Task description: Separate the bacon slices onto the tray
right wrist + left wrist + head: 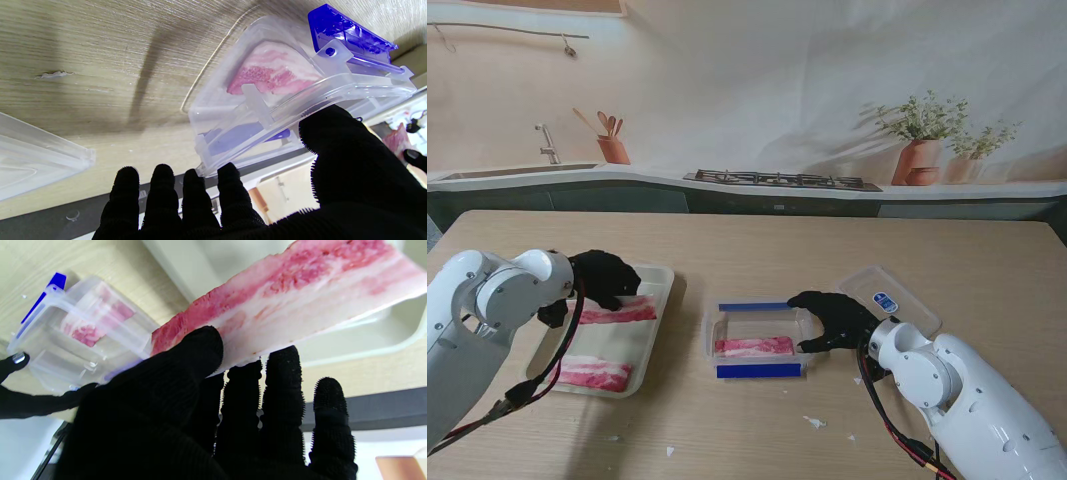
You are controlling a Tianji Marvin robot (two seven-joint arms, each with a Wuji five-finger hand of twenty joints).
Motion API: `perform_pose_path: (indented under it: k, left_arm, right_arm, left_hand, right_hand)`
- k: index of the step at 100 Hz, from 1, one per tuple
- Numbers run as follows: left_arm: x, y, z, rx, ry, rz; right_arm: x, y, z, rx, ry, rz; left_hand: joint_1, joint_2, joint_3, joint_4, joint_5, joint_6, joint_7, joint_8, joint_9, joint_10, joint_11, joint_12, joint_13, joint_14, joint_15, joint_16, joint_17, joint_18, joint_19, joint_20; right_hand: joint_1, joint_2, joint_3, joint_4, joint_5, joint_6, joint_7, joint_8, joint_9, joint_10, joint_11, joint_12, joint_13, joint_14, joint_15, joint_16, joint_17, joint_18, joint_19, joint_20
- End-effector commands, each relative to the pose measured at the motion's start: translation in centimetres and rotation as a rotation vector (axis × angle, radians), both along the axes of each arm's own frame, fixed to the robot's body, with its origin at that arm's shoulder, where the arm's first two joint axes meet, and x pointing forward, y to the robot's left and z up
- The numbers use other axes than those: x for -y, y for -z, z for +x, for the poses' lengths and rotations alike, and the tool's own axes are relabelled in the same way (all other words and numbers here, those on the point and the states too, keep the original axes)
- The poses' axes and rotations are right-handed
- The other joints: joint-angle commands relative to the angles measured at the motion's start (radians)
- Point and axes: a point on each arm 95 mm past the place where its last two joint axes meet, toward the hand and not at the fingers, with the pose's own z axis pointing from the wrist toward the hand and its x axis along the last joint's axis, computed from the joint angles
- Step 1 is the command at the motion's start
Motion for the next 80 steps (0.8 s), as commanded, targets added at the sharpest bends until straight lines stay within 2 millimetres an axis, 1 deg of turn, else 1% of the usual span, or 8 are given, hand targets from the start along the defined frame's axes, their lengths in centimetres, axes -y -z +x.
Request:
perform_pose_path:
  k: [1, 22, 31, 41, 51, 61, 73, 80]
  left_arm:
    - [-0.8, 1.1, -0.1, -0.055, -0.019, 0.028]
    - [-1.9, 2.8, 0.4, -0.129, -0.029, 0.118]
    - [-2.2, 3.6, 0.6, -0.143, -0.032, 0.148]
    - [-2.4, 4.2, 0.8, -0.143, -0.008, 0.201]
    - [-2.3, 5.2, 0.9, -0.166, -0.008, 0.22]
    - [-2.3, 5.9, 1.0, -0.156, 0.021, 0.264]
    - [-2.1, 6.6, 1.1, -0.154, 0.016, 0.26]
    - [-2.1, 6.8, 1.1, -0.152, 0.022, 0.277]
  right_arm:
    - [-0.5, 0.3, -0.3, -0.015, -0.016, -0.001]
    - [-0.5, 0.3, -0.3, -0.004, -0.016, 0.008]
    - [-0.5, 0.3, -0.3, -0.006, -0.016, 0.006]
    - [-0.6, 0.3, -0.3, -0.006, -0.016, 0.005]
    - [-0.6, 0.3, -0.3, -0.004, -0.018, 0.005]
    - [-0.5, 0.3, -0.3, -0.005, -0.016, 0.006]
    - [-0.5, 0.3, -0.3, -0.005, -0.016, 0.006]
    - [-0.5, 0.3, -0.4, -0.005, -0.015, 0.006]
  left_hand:
    - [0.044, 0.029, 0.012, 0.019, -0.009, -0.053, 0.057, 0.017, 0.003, -0.033, 0.026, 0.031, -0.02, -0.012, -0.008, 0.022, -0.02, -0.025, -0.021, 0.001]
    - [0.046, 0.038, -0.003, 0.022, -0.016, -0.076, 0.052, 0.01, -0.011, -0.048, 0.012, 0.021, -0.045, -0.028, -0.028, 0.017, -0.06, -0.064, -0.043, -0.01]
    - [0.049, 0.038, -0.008, 0.026, -0.014, -0.082, 0.052, 0.006, -0.013, -0.051, 0.011, 0.02, -0.049, -0.029, -0.031, 0.019, -0.078, -0.061, -0.052, -0.014]
    - [0.037, 0.042, -0.013, 0.027, -0.018, -0.104, 0.054, 0.002, -0.014, -0.07, 0.005, 0.012, -0.048, -0.048, -0.043, 0.011, -0.085, -0.059, -0.056, -0.018]
    - [0.043, 0.045, -0.018, 0.027, -0.022, -0.108, 0.054, -0.003, -0.025, -0.071, 0.003, 0.013, -0.065, -0.049, -0.05, 0.012, -0.101, -0.057, -0.066, -0.023]
    - [0.034, 0.052, -0.03, 0.029, -0.03, -0.139, 0.062, -0.001, -0.033, -0.092, 0.006, 0.014, -0.071, -0.071, -0.053, 0.013, -0.105, -0.057, -0.067, -0.025]
    - [0.036, 0.048, -0.025, 0.028, -0.029, -0.127, 0.064, -0.008, -0.031, -0.084, 0.006, 0.006, -0.07, -0.062, -0.056, 0.008, -0.109, -0.052, -0.065, -0.025]
    - [0.034, 0.052, -0.029, 0.025, -0.032, -0.133, 0.065, -0.013, -0.033, -0.09, 0.007, 0.003, -0.071, -0.07, -0.056, 0.006, -0.109, -0.051, -0.064, -0.025]
  right_hand:
    - [0.005, 0.009, 0.001, -0.013, -0.015, 0.001, -0.01, -0.021, -0.005, -0.04, 0.017, 0.005, -0.027, -0.034, -0.001, 0.005, 0.006, -0.006, 0.016, 0.022]
    - [0.006, 0.01, 0.0, -0.012, -0.013, 0.0, -0.008, -0.021, -0.006, -0.04, 0.019, 0.006, -0.027, -0.034, 0.004, 0.008, 0.01, -0.006, 0.018, 0.022]
    - [0.005, 0.011, -0.001, -0.012, -0.014, -0.001, -0.008, -0.021, -0.006, -0.039, 0.018, 0.005, -0.028, -0.033, 0.004, 0.008, 0.009, -0.006, 0.018, 0.022]
    - [0.007, 0.011, -0.002, -0.011, -0.014, 0.0, -0.008, -0.021, -0.006, -0.041, 0.018, 0.005, -0.027, -0.035, 0.003, 0.008, 0.008, -0.006, 0.018, 0.022]
    - [0.008, 0.011, -0.003, -0.011, -0.014, 0.0, -0.008, -0.021, -0.006, -0.041, 0.018, 0.005, -0.027, -0.035, 0.004, 0.008, 0.009, -0.006, 0.018, 0.022]
    - [0.008, 0.012, -0.004, -0.01, -0.013, 0.0, -0.008, -0.021, -0.006, -0.04, 0.018, 0.005, -0.027, -0.036, 0.004, 0.008, 0.008, -0.005, 0.018, 0.022]
    - [0.008, 0.013, -0.005, -0.01, -0.014, 0.0, -0.008, -0.021, -0.006, -0.04, 0.018, 0.005, -0.027, -0.035, 0.004, 0.008, 0.009, -0.005, 0.018, 0.023]
    - [0.009, 0.013, -0.005, -0.01, -0.014, -0.001, -0.008, -0.021, -0.006, -0.041, 0.018, 0.005, -0.027, -0.035, 0.004, 0.008, 0.008, -0.005, 0.018, 0.023]
